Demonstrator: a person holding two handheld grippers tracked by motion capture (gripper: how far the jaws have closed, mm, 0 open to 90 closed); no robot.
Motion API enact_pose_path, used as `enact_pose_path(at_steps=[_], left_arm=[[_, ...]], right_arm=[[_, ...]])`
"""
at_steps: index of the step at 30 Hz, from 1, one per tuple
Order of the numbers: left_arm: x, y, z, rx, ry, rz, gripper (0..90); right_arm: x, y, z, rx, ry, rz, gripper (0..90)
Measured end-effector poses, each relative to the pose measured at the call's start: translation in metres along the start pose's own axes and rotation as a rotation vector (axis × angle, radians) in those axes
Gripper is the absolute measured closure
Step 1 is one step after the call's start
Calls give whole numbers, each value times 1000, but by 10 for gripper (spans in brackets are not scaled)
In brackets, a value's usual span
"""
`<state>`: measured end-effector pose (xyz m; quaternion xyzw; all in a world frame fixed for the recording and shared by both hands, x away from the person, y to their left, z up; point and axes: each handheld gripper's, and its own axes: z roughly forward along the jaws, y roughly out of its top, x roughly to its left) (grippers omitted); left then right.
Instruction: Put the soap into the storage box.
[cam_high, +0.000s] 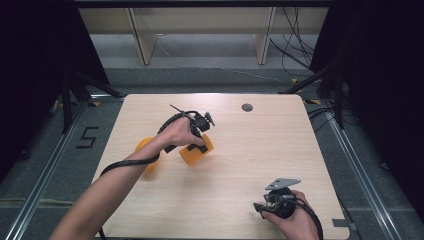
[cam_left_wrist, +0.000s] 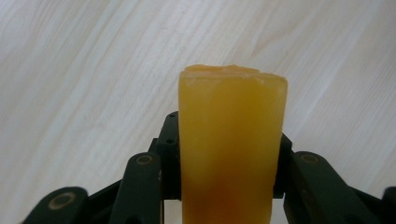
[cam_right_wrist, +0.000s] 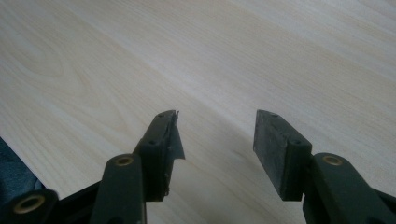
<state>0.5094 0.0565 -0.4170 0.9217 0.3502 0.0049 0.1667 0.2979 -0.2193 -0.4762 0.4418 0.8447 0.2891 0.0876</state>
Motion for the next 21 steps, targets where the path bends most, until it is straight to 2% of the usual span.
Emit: enact_pose_path(at_steps=[1, 2, 3, 4, 5, 6, 7, 8, 9, 11, 13, 14, 15, 16, 18, 19, 21], left_arm=[[-2, -1, -3, -9, -8, -80, 605], [-3, -4, -8, -23, -20, -178, 604], [-3, -4, -8, -23, -20, -178, 604], [-4, -6, -11, -13, -19, -209, 604], [-7, -8, -16, 8, 0, -237, 604], [-7, -8, -16, 8, 0, -237, 605], [-8, -10, -20, 7, 23, -255, 605], [-8, -10, -20, 7, 23, -255, 605], [-7, -11, -23, 14, 35, -266, 605], [-4, -14, -30, 17, 48, -288, 605], [-4, -16, -32, 6, 52, -298, 604], [-4, -19, -35, 1, 67, -309, 604], [-4, -23, -40, 2, 88, -336, 605], [-4, -25, -44, 8, 93, -350, 605], [-3, -29, -48, 8, 91, -353, 605], [-1, -33, -54, 8, 93, -371, 605], [0, -36, -57, 5, 94, -383, 604]], right_arm=[[0, 0, 0, 1, 0, 0, 499], [-1, 0, 1, -3, -3, -16, 498], [-1, 0, 1, -3, -3, -16, 498], [0, 0, 1, -1, -1, -11, 498], [1, 0, 0, 6, -2, 1, 498], [1, 0, 0, 6, -2, 1, 498], [-1, 0, 1, -1, -5, -30, 497], [-1, 0, 1, -1, -5, -30, 497], [0, 0, 0, 7, -1, -9, 497], [0, 1, -2, -4, -8, -8, 498], [0, 1, -2, -15, -9, -10, 498], [-1, 1, -3, -16, -14, -29, 499], [-1, 1, -4, -33, -16, -18, 499], [0, 1, -5, -27, -22, 6, 499], [1, 1, -6, -19, -22, 24, 499], [2, 1, -5, -38, -25, 33, 500], [3, 1, -6, -31, -25, 35, 501]])
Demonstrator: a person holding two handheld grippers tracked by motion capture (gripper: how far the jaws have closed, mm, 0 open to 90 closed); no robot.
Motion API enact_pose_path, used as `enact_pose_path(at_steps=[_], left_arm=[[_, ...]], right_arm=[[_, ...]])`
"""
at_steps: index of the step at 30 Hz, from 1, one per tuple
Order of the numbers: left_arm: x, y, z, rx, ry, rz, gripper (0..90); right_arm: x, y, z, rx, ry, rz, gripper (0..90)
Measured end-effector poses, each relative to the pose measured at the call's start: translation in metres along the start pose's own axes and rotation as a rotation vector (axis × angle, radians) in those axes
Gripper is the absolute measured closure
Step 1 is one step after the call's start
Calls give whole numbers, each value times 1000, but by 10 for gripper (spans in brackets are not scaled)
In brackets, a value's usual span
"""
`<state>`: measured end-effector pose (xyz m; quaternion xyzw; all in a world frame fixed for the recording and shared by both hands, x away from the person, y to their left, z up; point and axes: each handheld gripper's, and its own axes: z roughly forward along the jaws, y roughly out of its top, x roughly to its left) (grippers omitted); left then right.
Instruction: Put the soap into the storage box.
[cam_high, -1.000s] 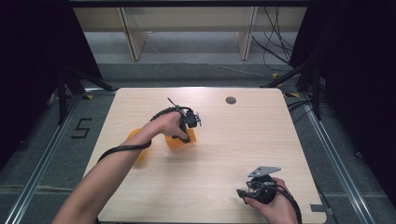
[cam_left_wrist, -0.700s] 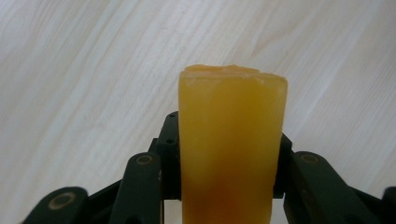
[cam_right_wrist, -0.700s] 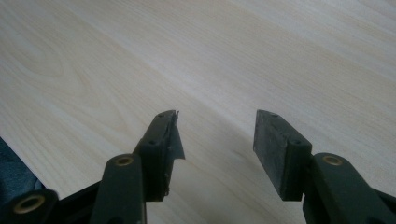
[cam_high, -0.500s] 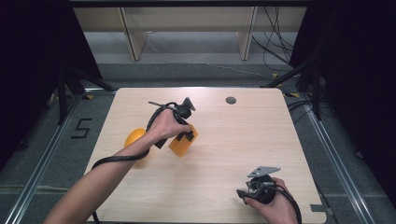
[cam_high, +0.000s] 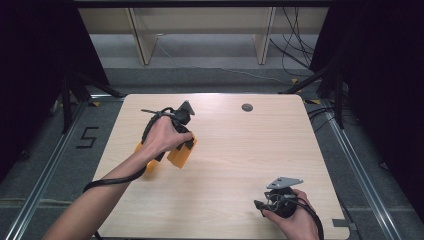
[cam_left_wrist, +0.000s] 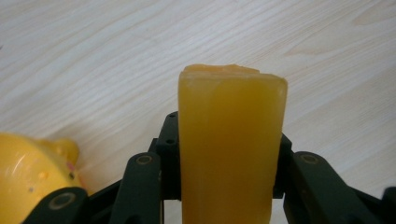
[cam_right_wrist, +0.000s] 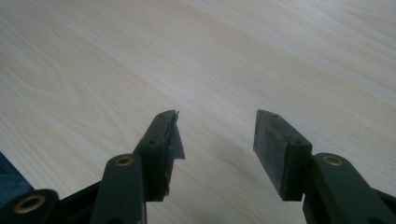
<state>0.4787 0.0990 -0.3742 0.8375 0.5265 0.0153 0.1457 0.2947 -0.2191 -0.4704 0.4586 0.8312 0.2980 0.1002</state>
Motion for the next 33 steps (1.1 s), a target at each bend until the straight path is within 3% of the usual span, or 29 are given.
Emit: enact_pose_path(at_steps=[1, 5, 9, 12, 13, 15, 18, 20, 33], left_arm=[[2, -2, -4, -1, 1, -9, 605], [14, -13, -16, -25, 14, -77, 605], [26, -20, -24, -30, 20, -98, 605], [37, -28, -31, -37, 35, -113, 604], [41, -31, -33, -37, 42, -137, 605], [48, -35, -36, -44, 51, -152, 605], [61, -41, -41, -52, 68, -140, 605], [70, -46, -44, -52, 77, -174, 605], [98, -53, -42, -16, 121, -252, 605]], right_arm=[[0, 1, -2, 11, -2, -5, 501], [-4, 3, -3, -27, -12, -28, 505], [-5, 3, -3, -55, -17, -40, 506], [-3, 3, -7, -43, -28, 3, 513], [-3, 4, -10, -61, -31, 19, 520], [-3, 4, -10, -64, -32, 22, 519], [-4, 4, -10, -80, -42, 9, 517], [-4, 5, -11, -74, -49, 10, 515], [-2, 6, -9, -60, -39, 19, 515]])
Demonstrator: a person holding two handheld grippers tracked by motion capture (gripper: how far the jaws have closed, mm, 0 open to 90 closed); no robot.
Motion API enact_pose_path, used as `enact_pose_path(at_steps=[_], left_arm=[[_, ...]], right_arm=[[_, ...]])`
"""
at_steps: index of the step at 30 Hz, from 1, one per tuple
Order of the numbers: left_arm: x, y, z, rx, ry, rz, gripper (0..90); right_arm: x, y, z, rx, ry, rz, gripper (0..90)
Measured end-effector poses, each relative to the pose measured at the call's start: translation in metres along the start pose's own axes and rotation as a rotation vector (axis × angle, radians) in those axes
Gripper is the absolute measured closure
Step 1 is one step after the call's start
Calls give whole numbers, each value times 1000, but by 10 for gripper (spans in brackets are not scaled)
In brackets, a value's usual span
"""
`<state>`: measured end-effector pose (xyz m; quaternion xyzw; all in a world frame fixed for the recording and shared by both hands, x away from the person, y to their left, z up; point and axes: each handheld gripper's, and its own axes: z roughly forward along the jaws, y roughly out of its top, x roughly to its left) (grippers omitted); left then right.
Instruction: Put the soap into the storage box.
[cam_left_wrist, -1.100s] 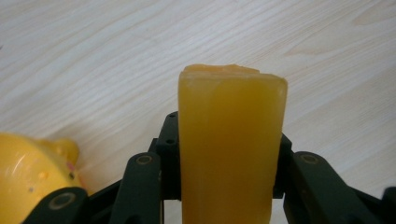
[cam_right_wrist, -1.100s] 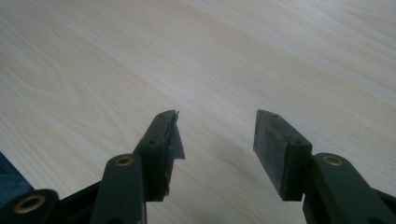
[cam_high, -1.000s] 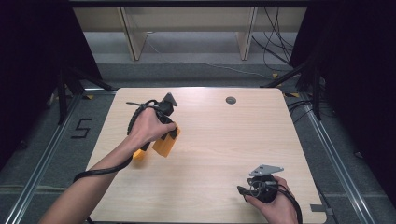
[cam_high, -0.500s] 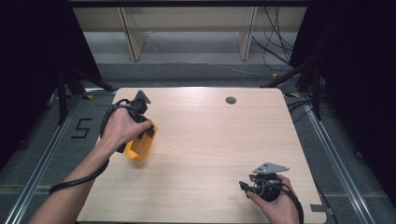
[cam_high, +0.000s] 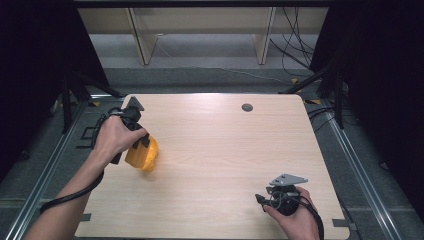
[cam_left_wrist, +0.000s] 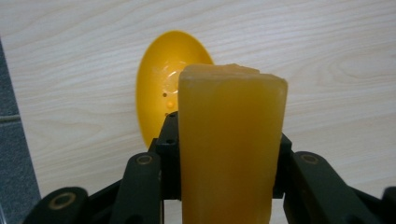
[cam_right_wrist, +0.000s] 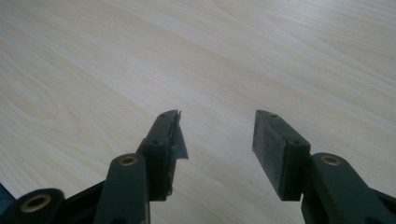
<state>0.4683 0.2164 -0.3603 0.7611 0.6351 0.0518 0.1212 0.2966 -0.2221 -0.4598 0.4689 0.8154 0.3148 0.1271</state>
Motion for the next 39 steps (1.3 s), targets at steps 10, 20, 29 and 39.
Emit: enact_pose_path(at_steps=[10, 20, 29, 39], left_arm=[[8, 9, 14, 40, 21, -26, 605], [11, 18, 26, 59, 16, -57, 605], [13, 21, 32, 71, 26, -67, 605], [13, 23, 38, 96, 32, -69, 604]], right_arm=[[0, 0, -1, 3, 0, -4, 515], [-1, -1, 0, -8, -4, 0, 515], [-1, -1, 0, 0, 0, -4, 515], [-1, -1, 0, 1, 3, -1, 513]])
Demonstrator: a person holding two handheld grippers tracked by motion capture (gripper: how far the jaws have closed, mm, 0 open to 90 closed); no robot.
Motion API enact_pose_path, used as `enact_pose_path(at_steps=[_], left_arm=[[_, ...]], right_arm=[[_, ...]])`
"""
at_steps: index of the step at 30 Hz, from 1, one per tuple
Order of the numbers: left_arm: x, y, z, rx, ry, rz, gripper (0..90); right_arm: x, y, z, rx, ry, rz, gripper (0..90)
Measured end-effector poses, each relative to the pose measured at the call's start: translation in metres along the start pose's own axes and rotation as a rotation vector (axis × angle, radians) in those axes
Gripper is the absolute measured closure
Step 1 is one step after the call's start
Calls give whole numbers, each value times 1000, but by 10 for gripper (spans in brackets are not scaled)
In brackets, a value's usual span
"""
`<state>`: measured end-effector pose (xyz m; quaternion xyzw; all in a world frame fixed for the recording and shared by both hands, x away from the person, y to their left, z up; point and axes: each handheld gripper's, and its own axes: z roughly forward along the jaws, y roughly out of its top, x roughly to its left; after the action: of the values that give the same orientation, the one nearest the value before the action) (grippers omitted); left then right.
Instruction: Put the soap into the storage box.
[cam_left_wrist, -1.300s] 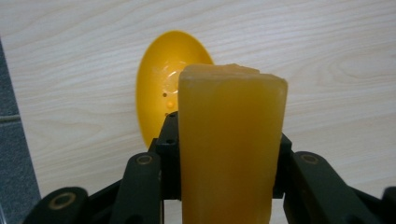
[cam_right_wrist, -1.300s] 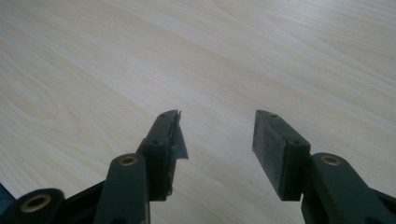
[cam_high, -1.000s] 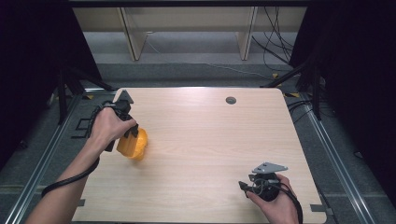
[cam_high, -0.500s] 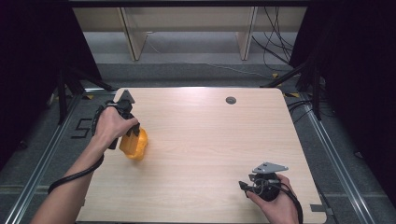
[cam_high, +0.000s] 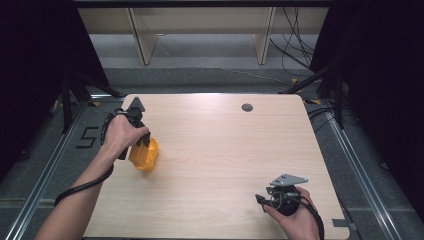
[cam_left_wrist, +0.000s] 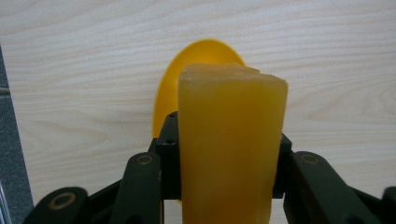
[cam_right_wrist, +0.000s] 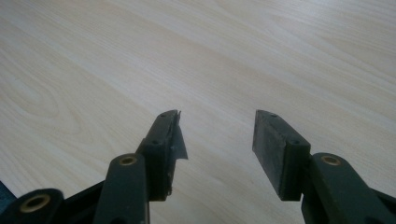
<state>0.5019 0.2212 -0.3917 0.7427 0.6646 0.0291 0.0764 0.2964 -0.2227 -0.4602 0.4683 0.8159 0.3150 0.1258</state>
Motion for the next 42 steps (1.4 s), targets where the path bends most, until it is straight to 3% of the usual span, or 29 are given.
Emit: enact_pose_path(at_steps=[5, 6, 9, 10, 11, 13, 18, 20, 21, 25, 28, 29, 36, 37, 39, 40, 41, 42], left_arm=[[-1, 3, 7, -4, 3, -30, 604], [1, 3, 9, 16, 9, -8, 604], [2, 5, 11, 28, 6, 3, 604], [1, 5, 13, 20, 0, -14, 604], [1, 5, 15, 15, 1, -18, 604], [2, 6, 18, 36, 6, -3, 604], [2, 7, 22, 39, 14, 5, 604], [0, 7, 27, 29, 11, -10, 604], [1, 7, 27, 49, 9, 4, 604], [0, 8, 30, 55, 14, 4, 603], [0, 8, 31, 50, 22, 26, 602], [1, 9, 31, 53, 20, 29, 602], [1, 8, 31, 37, 20, 38, 572], [2, 8, 31, 27, 21, 63, 557], [3, 7, 33, 3, 13, 60, 531], [1, 7, 35, -17, -2, 13, 531], [1, 7, 36, -15, -14, -4, 523], [3, 6, 35, -3, -24, 20, 513]], right_arm=[[0, 0, 0, 1, 3, -1, 513], [0, 0, 0, 3, 4, -2, 513], [0, 0, 1, 8, 7, 6, 512], [-1, -1, 1, 7, 1, -22, 512], [0, 0, 1, 10, 5, -4, 511], [-2, 0, 3, 1, 16, -37, 510], [-2, -1, 4, 2, 22, -33, 506], [-2, -2, 4, 11, 13, -45, 505], [-2, -1, 4, 17, 17, -33, 504], [-2, -1, 5, 15, 21, -37, 501], [-3, -2, 6, 13, 23, -55, 499], [-2, -2, 5, 22, 23, -35, 499], [-1, -2, 6, 16, 22, -32, 494], [-2, -2, 5, 24, 21, -35, 492], [-2, -2, 5, 28, 18, -28, 492], [-2, -2, 5, 27, 18, -30, 492], [-2, -2, 5, 28, 17, -29, 491], [-2, -2, 6, 24, 18, -29, 491]])
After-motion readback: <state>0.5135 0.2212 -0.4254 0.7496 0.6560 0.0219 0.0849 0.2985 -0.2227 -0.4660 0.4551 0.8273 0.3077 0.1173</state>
